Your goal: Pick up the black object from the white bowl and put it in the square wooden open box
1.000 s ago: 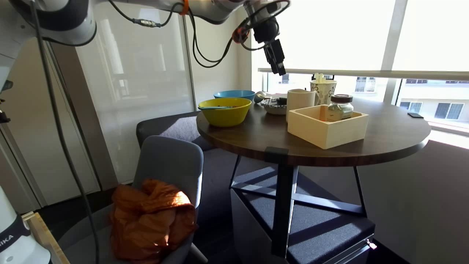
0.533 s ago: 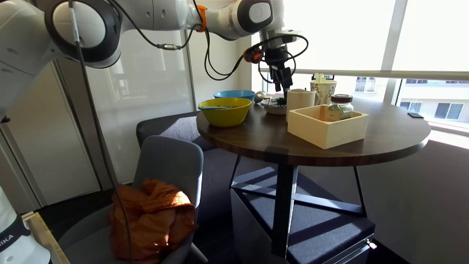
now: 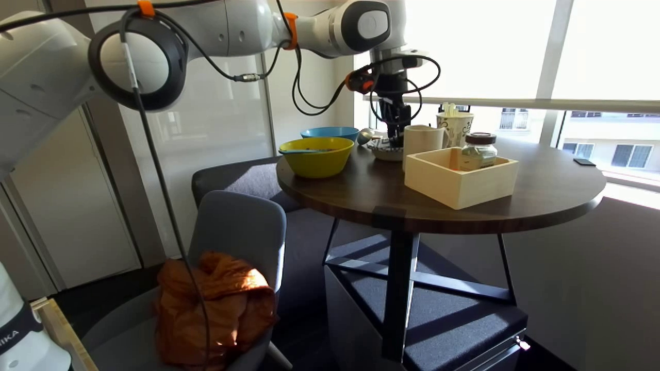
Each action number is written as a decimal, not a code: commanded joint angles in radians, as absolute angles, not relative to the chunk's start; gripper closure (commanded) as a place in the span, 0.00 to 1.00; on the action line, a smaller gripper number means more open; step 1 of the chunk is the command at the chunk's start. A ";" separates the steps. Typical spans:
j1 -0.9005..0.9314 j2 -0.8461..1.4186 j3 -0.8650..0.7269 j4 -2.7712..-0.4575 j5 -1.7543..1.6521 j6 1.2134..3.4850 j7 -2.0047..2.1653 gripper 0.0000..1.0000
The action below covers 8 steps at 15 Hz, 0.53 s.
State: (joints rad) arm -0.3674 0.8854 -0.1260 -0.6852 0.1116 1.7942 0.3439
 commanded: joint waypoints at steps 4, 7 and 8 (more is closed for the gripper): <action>-0.384 0.950 -0.121 -0.587 0.118 1.751 0.349 0.64; -0.378 0.940 -0.125 -0.583 0.110 1.737 0.351 0.86; -0.374 0.929 -0.125 -0.584 0.109 1.723 0.353 0.92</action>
State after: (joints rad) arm -0.3770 0.9164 -0.1264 -0.6407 0.1106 1.7739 0.3448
